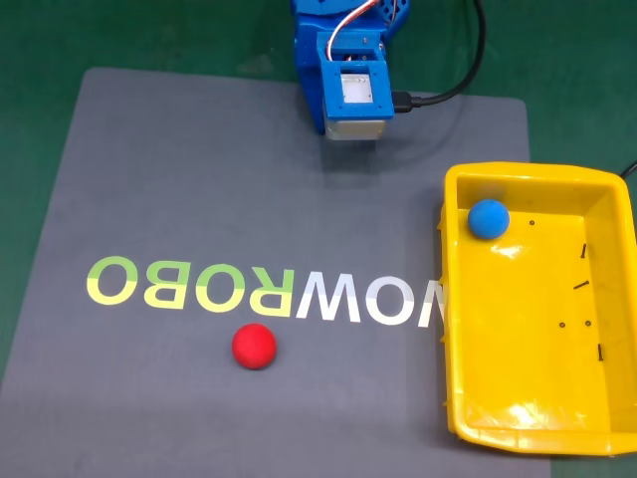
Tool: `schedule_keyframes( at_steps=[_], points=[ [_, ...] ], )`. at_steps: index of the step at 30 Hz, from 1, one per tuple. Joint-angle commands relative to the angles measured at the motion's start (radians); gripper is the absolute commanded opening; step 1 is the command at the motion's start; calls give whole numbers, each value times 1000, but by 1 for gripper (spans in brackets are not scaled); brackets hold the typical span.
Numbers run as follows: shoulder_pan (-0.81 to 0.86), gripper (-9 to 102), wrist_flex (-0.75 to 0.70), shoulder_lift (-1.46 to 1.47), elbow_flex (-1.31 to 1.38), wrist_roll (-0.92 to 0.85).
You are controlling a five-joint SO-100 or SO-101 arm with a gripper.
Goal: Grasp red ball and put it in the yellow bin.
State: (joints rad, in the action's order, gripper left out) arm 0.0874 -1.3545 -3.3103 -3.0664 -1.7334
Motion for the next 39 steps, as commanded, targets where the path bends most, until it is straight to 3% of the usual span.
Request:
schedule_keyframes(
  at_steps=[1,21,27,31,39],
  points=[
    [14,0,-23,-15,-34,9],
    [14,0,-23,-15,-34,8],
    [17,18,184,-14,15,31],
    [14,21,325,11,66,-14],
    [67,20,663,601,405,-37]
  ],
)
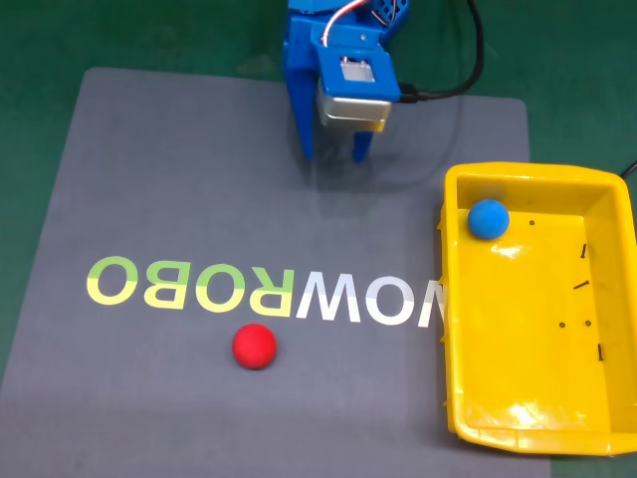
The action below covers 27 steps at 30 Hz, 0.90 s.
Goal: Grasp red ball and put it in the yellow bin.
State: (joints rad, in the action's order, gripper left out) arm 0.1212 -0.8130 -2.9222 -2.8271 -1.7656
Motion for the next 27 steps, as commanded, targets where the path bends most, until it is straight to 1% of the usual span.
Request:
schedule_keyframes(
  at_steps=[1,7,11,17,23,27],
  points=[
    [46,20,163,298,213,-5],
    [120,20,334,726,453,-41],
    [155,20,388,971,621,-35],
    [160,21,391,1227,842,-8],
    [141,22,391,1379,980,26],
    [130,25,388,1448,1049,43]
  ],
)
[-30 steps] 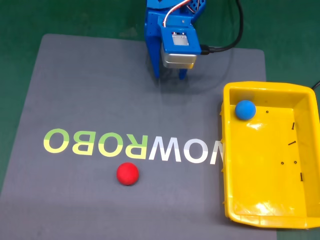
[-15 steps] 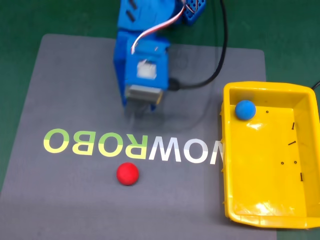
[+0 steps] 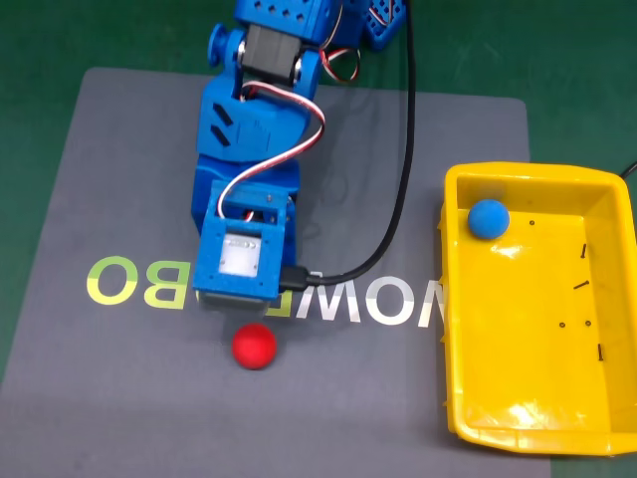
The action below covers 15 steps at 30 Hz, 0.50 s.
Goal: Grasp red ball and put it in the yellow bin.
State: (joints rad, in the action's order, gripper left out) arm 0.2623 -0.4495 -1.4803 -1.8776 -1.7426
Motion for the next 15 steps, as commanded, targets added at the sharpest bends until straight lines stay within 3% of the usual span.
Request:
schedule_keyframes(
  at_steps=[1,6,15],
  points=[
    [-14,26,25,20,114,23],
    [-32,32,21,75,172,43],
    [-40,32,17,189,288,37]
  ],
)
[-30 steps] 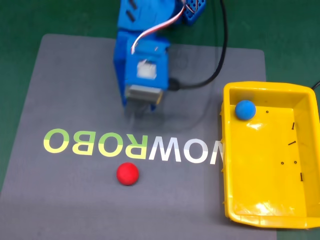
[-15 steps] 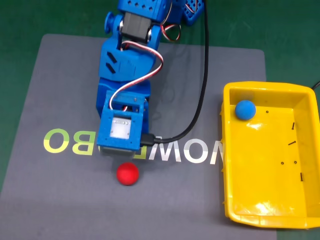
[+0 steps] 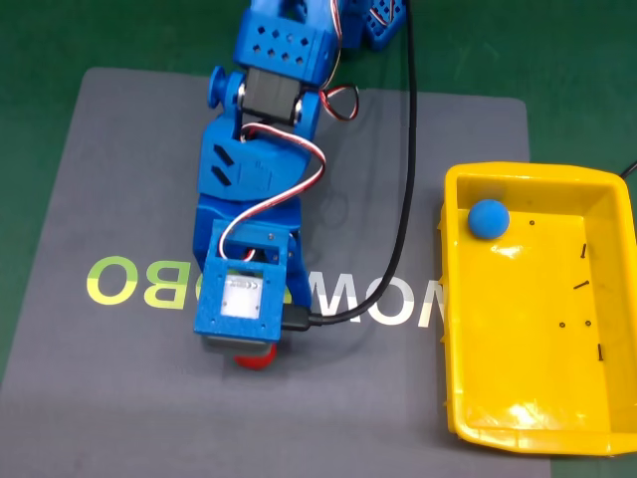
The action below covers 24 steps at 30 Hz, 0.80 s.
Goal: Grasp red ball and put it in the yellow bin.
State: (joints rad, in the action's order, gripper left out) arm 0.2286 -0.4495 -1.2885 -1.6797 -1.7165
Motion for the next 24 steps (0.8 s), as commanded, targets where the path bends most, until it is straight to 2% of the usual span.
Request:
schedule_keyframes(
  at_steps=[1,18,21,24],
  points=[
    [-5,32,17,11,101,9],
    [-12,31,9,175,264,23],
    [-15,29,9,192,276,31],
    [-21,21,9,202,281,37]
  ],
)
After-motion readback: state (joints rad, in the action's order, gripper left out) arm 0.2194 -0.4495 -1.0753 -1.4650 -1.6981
